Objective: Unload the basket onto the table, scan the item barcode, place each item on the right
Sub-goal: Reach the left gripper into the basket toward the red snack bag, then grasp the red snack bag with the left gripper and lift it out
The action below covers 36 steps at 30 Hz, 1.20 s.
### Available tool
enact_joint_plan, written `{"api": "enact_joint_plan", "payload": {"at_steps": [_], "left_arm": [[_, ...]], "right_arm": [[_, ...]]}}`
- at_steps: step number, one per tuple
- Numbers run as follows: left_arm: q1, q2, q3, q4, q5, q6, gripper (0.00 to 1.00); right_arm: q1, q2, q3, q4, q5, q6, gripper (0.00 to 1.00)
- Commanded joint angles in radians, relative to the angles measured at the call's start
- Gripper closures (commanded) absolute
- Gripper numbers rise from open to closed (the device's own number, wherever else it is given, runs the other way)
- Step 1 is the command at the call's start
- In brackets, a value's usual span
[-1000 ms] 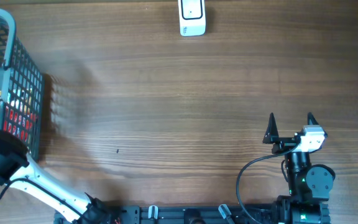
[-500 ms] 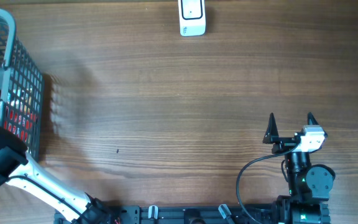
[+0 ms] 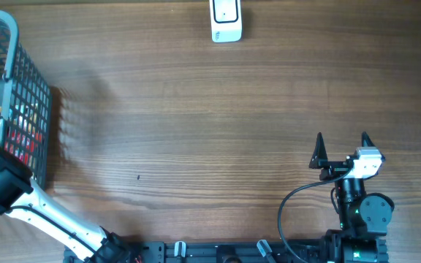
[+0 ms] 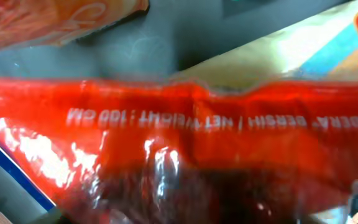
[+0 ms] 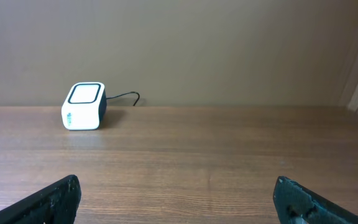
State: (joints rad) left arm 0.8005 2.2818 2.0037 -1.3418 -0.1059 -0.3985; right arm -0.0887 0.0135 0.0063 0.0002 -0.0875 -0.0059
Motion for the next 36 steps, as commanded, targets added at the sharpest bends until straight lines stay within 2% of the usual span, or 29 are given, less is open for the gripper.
{"api": "enact_joint_plan", "payload": {"at_steps": [1,2,3,4,10,12,15,18,21,23,25,28,31,33,36], "left_arm": [[0.005,0.011,-0.009,0.003,0.005,-0.006,0.54],[0.005,0.011,-0.006,0.003,0.005,-0.006,0.55],[0.005,0.009,-0.003,-0.001,0.005,-0.006,0.62],[0.005,0.003,0.009,-0.006,0.009,-0.006,0.76],[0.005,-0.098,0.198,-0.092,0.02,-0.006,0.82],[0.005,-0.158,0.298,-0.119,0.076,-0.006,0.94],[0.005,-0.284,0.38,-0.099,0.259,-0.007,0.96],[0.005,-0.394,0.38,-0.032,0.463,-0.008,0.96],[-0.003,-0.484,0.379,-0.001,0.729,-0.116,0.96],[-0.051,-0.503,0.379,-0.039,0.824,-0.116,0.96],[-0.114,-0.5,0.379,-0.09,0.817,-0.105,0.96],[-0.346,-0.467,0.352,-0.138,0.717,-0.103,0.96],[-0.65,-0.403,0.257,-0.137,0.453,-0.103,0.96],[-0.783,-0.356,0.189,-0.134,0.32,-0.104,0.96],[-0.959,-0.262,0.051,-0.09,0.237,-0.104,0.93]], "right_arm": [[-0.004,-0.006,-0.001,0.002,0.01,-0.014,0.0],[-0.004,-0.006,-0.001,0.002,0.01,-0.014,0.0],[-0.004,-0.006,-0.001,0.002,0.01,-0.013,0.0],[-0.004,-0.006,-0.001,0.002,0.01,-0.013,0.0],[-0.004,-0.006,-0.001,0.002,0.01,-0.014,0.0],[-0.004,-0.006,-0.001,0.002,0.01,-0.014,0.0],[-0.004,-0.006,-0.001,0.003,0.01,-0.014,0.0],[-0.004,-0.006,-0.001,0.002,0.01,-0.013,0.0],[-0.004,-0.006,-0.001,0.003,0.01,-0.014,0.0],[-0.004,-0.006,-0.001,0.002,0.01,-0.014,0.0],[-0.004,-0.006,-0.001,0.002,0.01,-0.013,0.0],[-0.004,-0.006,-0.001,0.002,0.01,-0.014,0.0],[-0.004,-0.006,-0.001,0.002,0.01,-0.014,0.0],[-0.004,-0.006,-0.001,0.003,0.01,-0.013,0.0],[-0.004,-0.006,-0.001,0.002,0.01,-0.014,0.0]]}}
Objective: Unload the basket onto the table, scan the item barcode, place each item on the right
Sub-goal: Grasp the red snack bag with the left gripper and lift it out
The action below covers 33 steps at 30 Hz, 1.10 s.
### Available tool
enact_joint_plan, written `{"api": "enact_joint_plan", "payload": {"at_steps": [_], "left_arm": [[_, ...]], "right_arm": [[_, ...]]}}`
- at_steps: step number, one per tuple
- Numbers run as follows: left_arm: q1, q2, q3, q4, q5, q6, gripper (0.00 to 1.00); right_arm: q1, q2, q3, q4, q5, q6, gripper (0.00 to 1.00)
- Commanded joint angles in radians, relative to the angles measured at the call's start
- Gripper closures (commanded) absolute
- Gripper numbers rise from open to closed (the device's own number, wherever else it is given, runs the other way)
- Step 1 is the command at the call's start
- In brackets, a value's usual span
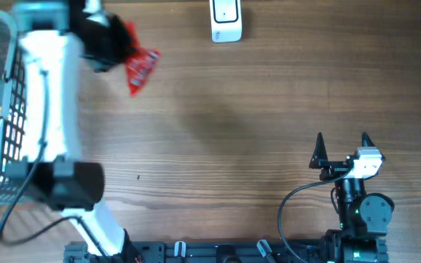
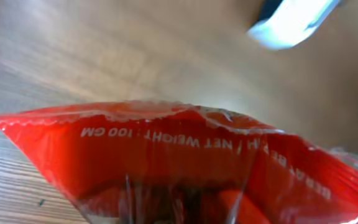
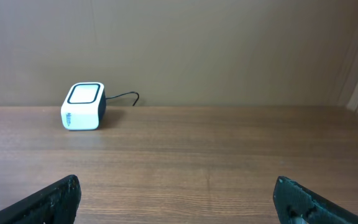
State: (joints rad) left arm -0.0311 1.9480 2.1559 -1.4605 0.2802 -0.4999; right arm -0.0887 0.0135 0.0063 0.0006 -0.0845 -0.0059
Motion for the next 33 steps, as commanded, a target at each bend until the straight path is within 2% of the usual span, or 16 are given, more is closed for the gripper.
{"api": "enact_joint_plan", "payload": {"at_steps": [1,2,4,7,8,11,13,14,15,16,18,20,24,29,31,33], "left_arm": [[-0.167,0.101,-0.142,0.049,-0.151,-0.002,0.92],[-0.203,0.132,-0.183,0.069,-0.151,-0.003,0.91],[-0.27,0.193,-0.245,0.089,-0.151,-0.003,0.81],[-0.337,0.258,-0.281,0.101,-0.151,-0.002,0.56],[-0.346,0.26,-0.281,0.103,-0.152,-0.002,0.51],[-0.339,0.254,-0.264,0.094,-0.152,-0.001,0.5],[-0.303,0.25,-0.201,0.023,-0.151,-0.001,0.5],[-0.271,0.246,-0.142,-0.028,-0.151,-0.002,0.54],[-0.24,0.238,-0.079,-0.066,-0.142,-0.002,0.81],[-0.227,0.233,-0.059,-0.066,-0.118,-0.002,0.96],[-0.222,0.225,-0.061,-0.05,-0.033,-0.002,0.96],[-0.267,0.227,-0.106,-0.038,-0.038,0.002,0.96],[-0.374,0.227,-0.286,0.102,-0.038,-0.007,0.96],[-0.394,0.227,-0.529,0.278,-0.148,-0.111,0.96],[-0.383,0.225,-0.542,0.294,-0.135,-0.106,0.96],[-0.359,0.182,-0.459,0.228,-0.136,-0.079,0.96]], "right_arm": [[-0.004,-0.006,-0.001,0.002,0.007,-0.013,0.0],[-0.004,-0.006,-0.001,0.002,0.007,-0.014,0.0],[-0.004,-0.006,-0.001,0.002,0.007,-0.013,0.0],[-0.004,-0.006,-0.001,0.002,0.007,-0.013,0.0],[-0.004,-0.006,-0.001,0.002,0.007,-0.013,0.0],[-0.004,-0.006,-0.001,0.002,0.007,-0.013,0.0],[-0.004,-0.006,-0.001,0.002,0.007,-0.014,0.0],[-0.004,-0.006,-0.001,0.002,0.007,-0.013,0.0],[-0.004,-0.006,-0.001,0.002,0.007,-0.013,0.0],[-0.004,-0.006,-0.001,0.002,0.007,-0.013,0.0],[-0.004,-0.006,-0.001,0.002,0.007,-0.014,0.0],[-0.004,-0.006,-0.001,0.002,0.007,-0.013,0.0],[-0.004,-0.006,-0.001,0.002,0.007,-0.013,0.0],[-0.004,-0.006,-0.001,0.002,0.007,-0.013,0.0],[-0.004,-0.006,-0.001,0.002,0.007,-0.013,0.0],[-0.004,-0.006,-0.001,0.002,0.007,-0.013,0.0]]}}
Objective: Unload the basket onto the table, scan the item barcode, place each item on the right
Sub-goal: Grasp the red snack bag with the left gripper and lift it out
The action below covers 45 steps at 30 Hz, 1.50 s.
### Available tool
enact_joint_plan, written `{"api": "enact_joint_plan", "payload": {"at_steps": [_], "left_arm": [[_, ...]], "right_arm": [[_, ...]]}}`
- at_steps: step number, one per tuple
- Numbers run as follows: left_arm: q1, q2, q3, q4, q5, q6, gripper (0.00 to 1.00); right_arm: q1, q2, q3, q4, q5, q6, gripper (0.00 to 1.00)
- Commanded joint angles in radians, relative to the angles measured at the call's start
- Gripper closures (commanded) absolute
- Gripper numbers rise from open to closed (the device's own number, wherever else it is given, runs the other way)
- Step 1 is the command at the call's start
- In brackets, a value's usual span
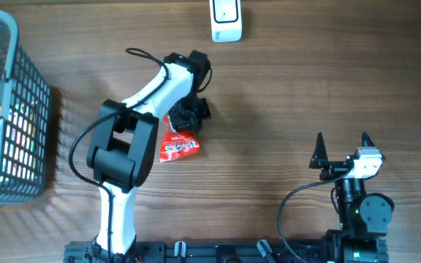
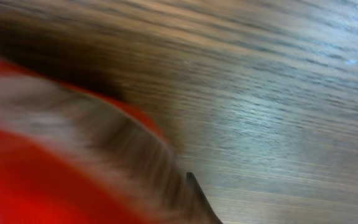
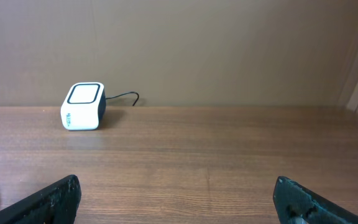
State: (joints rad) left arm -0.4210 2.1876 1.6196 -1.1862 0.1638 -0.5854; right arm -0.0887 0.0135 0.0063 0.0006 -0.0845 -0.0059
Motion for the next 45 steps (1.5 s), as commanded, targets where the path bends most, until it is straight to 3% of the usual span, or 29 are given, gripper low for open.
{"api": "enact_joint_plan", "payload": {"at_steps": [1,5,7,11,16,24,26,30,32,42,45], "left_arm": [[0.042,-0.088,0.128,-0.083,-0.019,0.027,0.96],[0.089,-0.277,0.285,-0.196,-0.108,0.031,0.96],[0.129,-0.346,0.284,-0.299,-0.236,-0.03,0.96],[0.134,-0.347,0.159,-0.281,-0.214,-0.034,0.96],[0.129,-0.346,-0.231,0.054,-0.089,-0.056,0.96],[0.127,-0.341,-0.584,0.547,-0.024,-0.055,0.96],[0.13,-0.354,-0.569,0.536,-0.021,-0.023,0.96],[0.129,-0.461,-0.351,0.376,-0.022,0.005,0.96],[0.095,-0.52,-0.308,0.392,-0.023,0.001,0.96],[0.026,-0.384,-0.496,0.366,-0.169,-0.099,0.96],[0.022,-0.358,-0.496,0.449,-0.178,-0.111,0.96]], "right_arm": [[-0.004,-0.006,-0.001,0.002,0.007,-0.014,0.0],[-0.004,-0.006,-0.001,0.002,0.007,-0.013,0.0],[-0.004,-0.006,-0.001,0.002,0.007,-0.013,0.0],[-0.004,-0.006,-0.001,0.002,0.007,-0.013,0.0],[-0.004,-0.006,-0.001,0.002,0.007,-0.014,0.0],[-0.004,-0.006,-0.001,0.002,0.007,-0.013,0.0],[-0.004,-0.006,-0.001,0.002,0.007,-0.014,0.01],[-0.004,-0.006,-0.001,0.002,0.007,-0.013,0.0],[-0.004,-0.006,-0.001,0.002,0.007,-0.013,0.0],[-0.004,-0.006,-0.001,0.002,0.007,-0.013,0.0],[-0.004,-0.006,-0.001,0.002,0.007,-0.014,0.0]]}}
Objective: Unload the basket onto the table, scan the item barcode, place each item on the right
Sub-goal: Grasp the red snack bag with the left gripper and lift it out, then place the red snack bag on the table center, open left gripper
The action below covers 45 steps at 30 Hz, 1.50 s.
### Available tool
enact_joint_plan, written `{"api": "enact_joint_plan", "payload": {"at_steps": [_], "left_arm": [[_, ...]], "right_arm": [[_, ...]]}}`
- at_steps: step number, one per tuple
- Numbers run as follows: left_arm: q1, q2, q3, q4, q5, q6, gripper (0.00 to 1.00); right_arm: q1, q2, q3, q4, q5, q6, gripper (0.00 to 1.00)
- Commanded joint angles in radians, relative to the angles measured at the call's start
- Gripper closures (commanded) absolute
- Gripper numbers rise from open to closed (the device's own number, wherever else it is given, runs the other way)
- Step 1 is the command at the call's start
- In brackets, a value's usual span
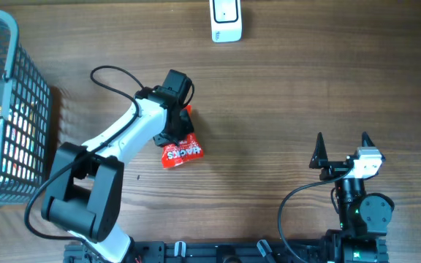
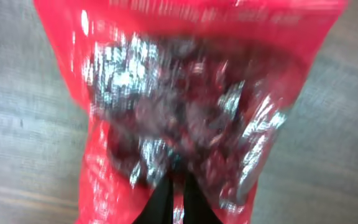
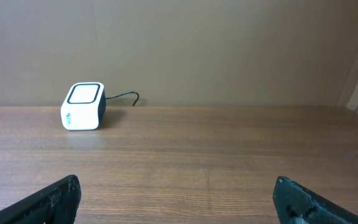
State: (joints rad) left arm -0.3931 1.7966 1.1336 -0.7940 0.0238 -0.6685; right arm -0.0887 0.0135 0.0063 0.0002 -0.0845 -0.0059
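A red snack packet [image 1: 182, 152] with white lettering is at the middle left of the table, under the wrist of my left arm. In the left wrist view the shiny red packet [image 2: 185, 106] fills the frame, and my left gripper [image 2: 180, 202] is shut on its near edge, the two black fingers almost touching. The white barcode scanner [image 1: 225, 20] stands at the far edge, well apart from the packet; it also shows as the scanner [image 3: 83, 106] in the right wrist view. My right gripper [image 1: 342, 148] is open and empty at the near right.
A grey wire basket [image 1: 17, 109] with other packets in it stands at the left edge. The scanner's black cable [image 3: 124, 98] runs off behind it. A wall rises behind the table's far edge.
The left arm has changed its pose, its wrist now a little further left. The red packet has stayed at about the same spot on the table. The right arm has not moved.
My left gripper was down in the basket, right at the red packet. Then it held the packet up at the far left of the table. Then the packet was at the middle left of the table, where it still is, with the gripper shut on it.
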Motion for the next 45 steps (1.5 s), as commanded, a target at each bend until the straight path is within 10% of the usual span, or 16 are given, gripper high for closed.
{"api": "enact_joint_plan", "payload": {"at_steps": [1,11,15,17,18,28,37,45], "left_arm": [[-0.009,0.039,-0.01,0.092,-0.02,-0.028,0.96],[-0.06,0.023,0.098,0.334,0.107,0.103,0.96],[-0.006,-0.173,0.393,0.049,-0.046,0.25,0.58],[0.049,-0.258,0.473,-0.03,-0.14,0.251,0.04],[0.112,-0.327,0.526,-0.069,-0.18,0.251,0.0],[0.943,-0.576,0.583,-0.061,-0.317,0.072,0.0],[1.19,-0.126,0.583,-0.297,-0.316,0.101,0.0],[1.216,0.158,0.581,-0.322,-0.184,0.438,0.0]], "right_arm": [[-0.004,-0.006,-0.001,0.002,0.007,-0.014,0.0],[-0.004,-0.006,-0.001,0.002,0.007,-0.013,0.0],[-0.004,-0.006,-0.001,0.002,0.007,-0.013,0.0],[-0.004,-0.006,-0.001,0.002,0.007,-0.013,0.0],[-0.004,-0.006,-0.001,0.002,0.007,-0.014,0.0],[-0.004,-0.006,-0.001,0.002,0.007,-0.013,0.0],[-0.004,-0.006,-0.001,0.002,0.007,-0.013,0.0],[-0.004,-0.006,-0.001,0.002,0.007,-0.013,0.0]]}}
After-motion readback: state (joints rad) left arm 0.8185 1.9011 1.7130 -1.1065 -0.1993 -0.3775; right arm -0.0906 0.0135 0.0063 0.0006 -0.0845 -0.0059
